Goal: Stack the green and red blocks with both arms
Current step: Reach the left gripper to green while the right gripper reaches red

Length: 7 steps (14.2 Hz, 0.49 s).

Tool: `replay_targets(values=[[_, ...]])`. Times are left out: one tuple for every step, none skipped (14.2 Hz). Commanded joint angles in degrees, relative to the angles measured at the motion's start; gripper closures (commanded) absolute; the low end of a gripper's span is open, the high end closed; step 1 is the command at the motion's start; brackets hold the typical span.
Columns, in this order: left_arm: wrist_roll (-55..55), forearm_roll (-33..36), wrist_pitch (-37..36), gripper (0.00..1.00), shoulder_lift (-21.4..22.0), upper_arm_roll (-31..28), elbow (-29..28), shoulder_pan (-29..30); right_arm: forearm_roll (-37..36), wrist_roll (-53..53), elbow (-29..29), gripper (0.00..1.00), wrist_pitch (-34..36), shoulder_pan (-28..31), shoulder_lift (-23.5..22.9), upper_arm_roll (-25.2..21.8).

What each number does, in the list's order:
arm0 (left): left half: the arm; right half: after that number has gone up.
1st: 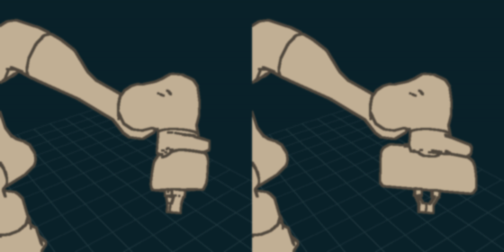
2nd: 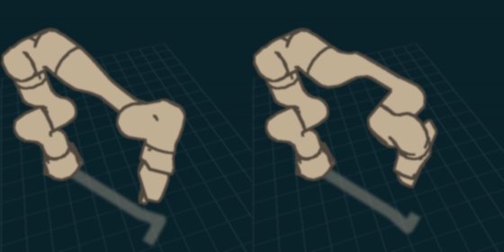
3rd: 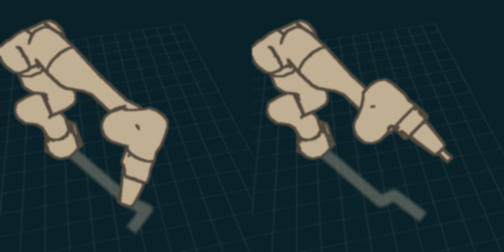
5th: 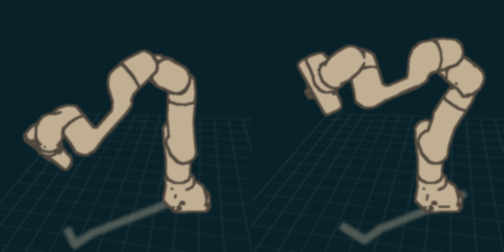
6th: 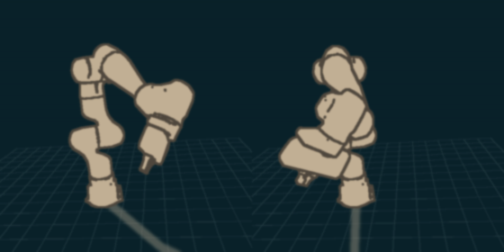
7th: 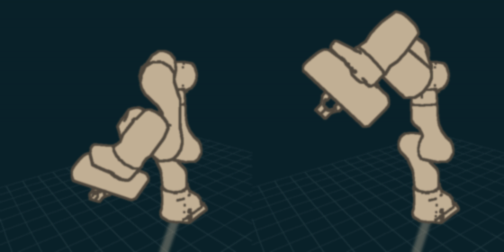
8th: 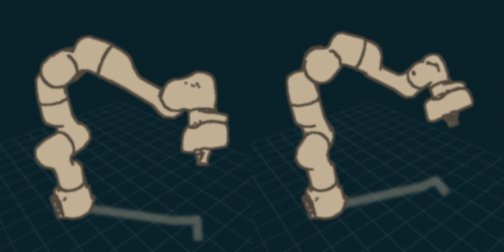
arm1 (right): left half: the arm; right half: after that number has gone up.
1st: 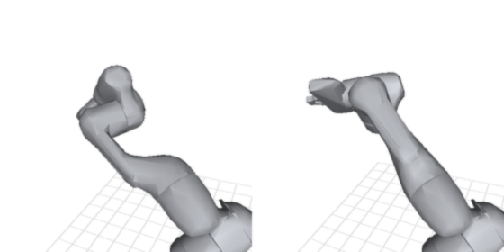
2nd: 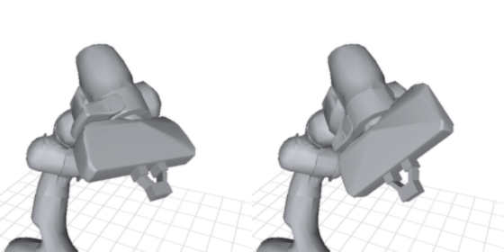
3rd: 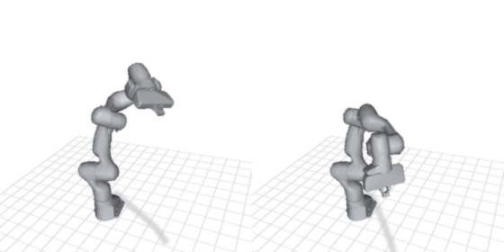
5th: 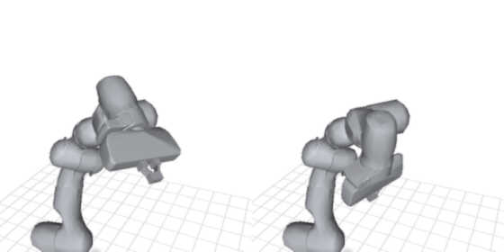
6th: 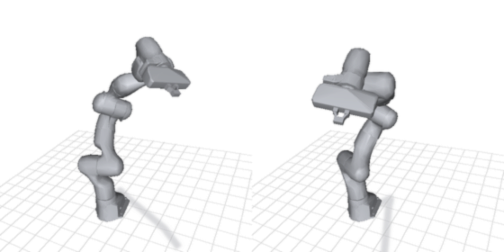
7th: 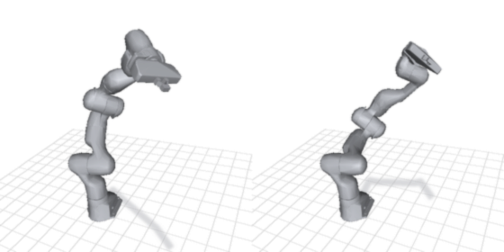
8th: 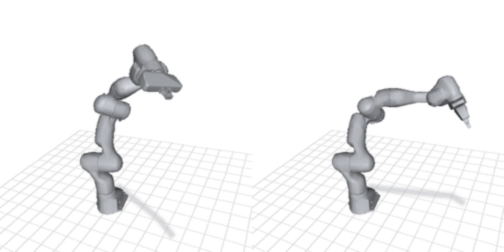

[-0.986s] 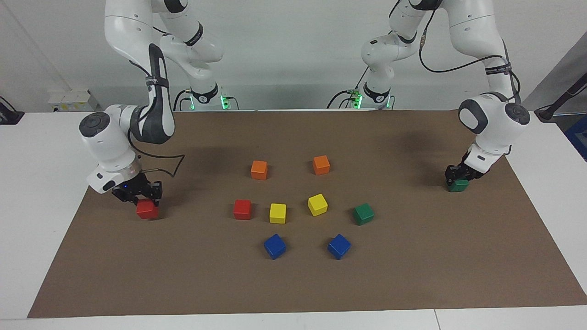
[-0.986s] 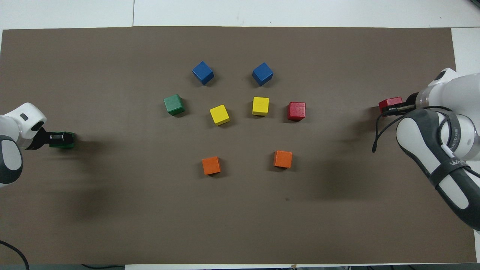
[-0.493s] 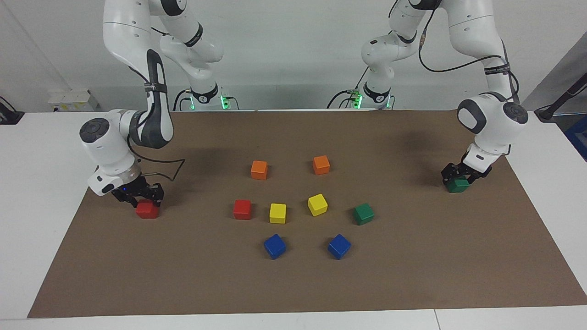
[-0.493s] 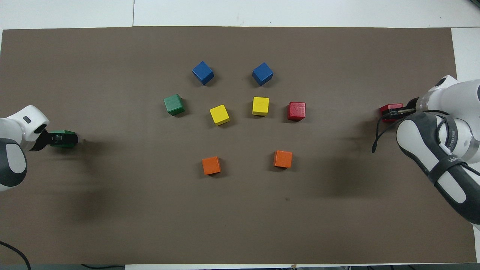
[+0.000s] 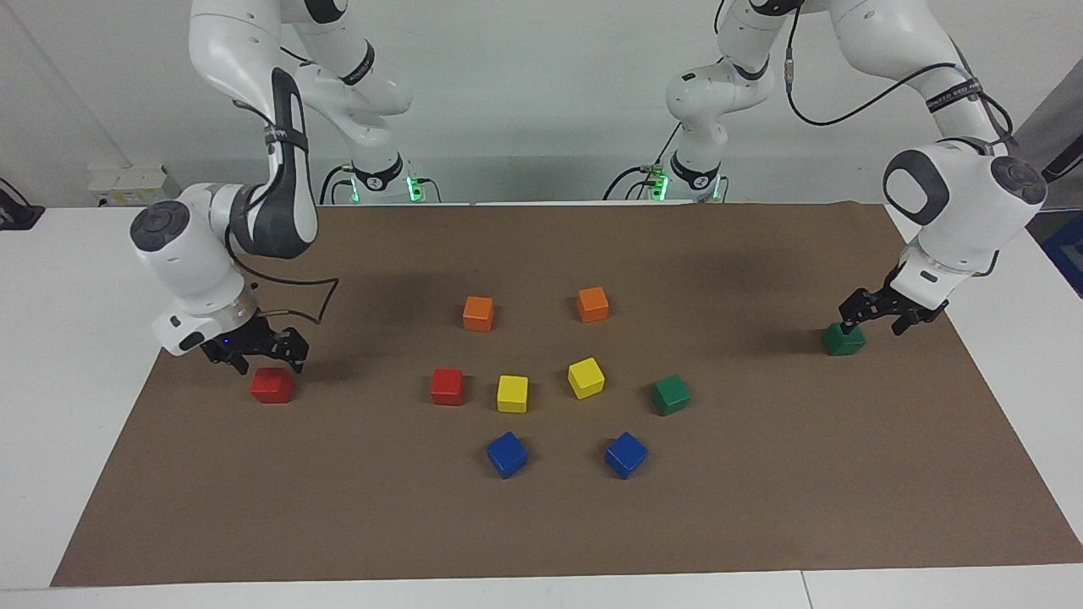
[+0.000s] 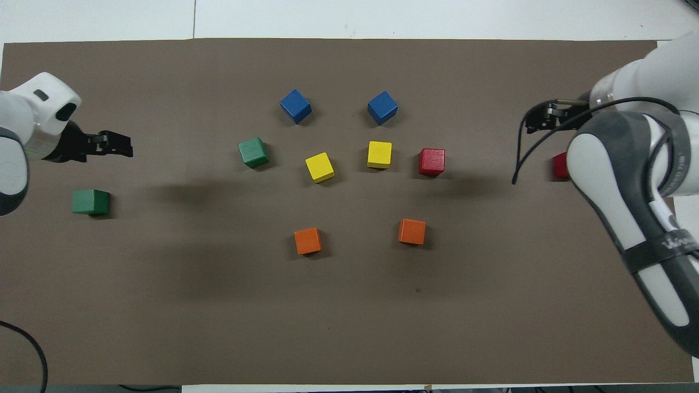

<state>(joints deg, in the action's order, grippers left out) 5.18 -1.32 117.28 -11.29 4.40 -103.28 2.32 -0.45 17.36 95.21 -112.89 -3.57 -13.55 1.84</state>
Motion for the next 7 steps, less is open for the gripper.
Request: replay_targets(values=[[12.2, -0.1, -1.0, 0.00, -2.7, -1.0, 4.0, -6.4, -2.4, 11.6, -0.7, 0.08, -2.1, -6.4, -3.1, 0.1], [17.2, 0.0, -0.9, 0.00, -3.9, -1.0, 5.1, -9.0, -2.7, 15.6, 0.2, 0.09, -4.4, -10.1, -3.3, 0.0], [20.5, 0.1, -0.7, 0.00, -5.5, -1.1, 5.8, -10.8, -3.9, 17.0, 0.2, 0.09, -6.3, -11.8, -3.8, 0.0], [23.9, 0.2, -0.5, 0.00, -7.1, -1.1, 6.7, -12.4, -4.2, 17.1, 0.0, 0.10, -8.5, -12.0, -5.5, 0.0], [27.5, 0.3, -0.4, 0.00, -9.6, -1.1, 8.8, -14.1, -4.1, 17.2, 0.1, 0.10, -11.5, -12.0, -6.9, 0.1], [31.1, 0.4, -0.3, 0.00, -12.2, -1.1, 11.4, -15.2, -3.4, 18.0, 0.1, 0.10, -13.0, -12.7, -7.9, 0.1], [33.3, 0.4, 0.1, 0.00, -14.0, -1.1, 12.7, -16.2, -3.3, 19.5, 0.1, 0.10, -14.3, -14.0, -8.8, 0.1]])
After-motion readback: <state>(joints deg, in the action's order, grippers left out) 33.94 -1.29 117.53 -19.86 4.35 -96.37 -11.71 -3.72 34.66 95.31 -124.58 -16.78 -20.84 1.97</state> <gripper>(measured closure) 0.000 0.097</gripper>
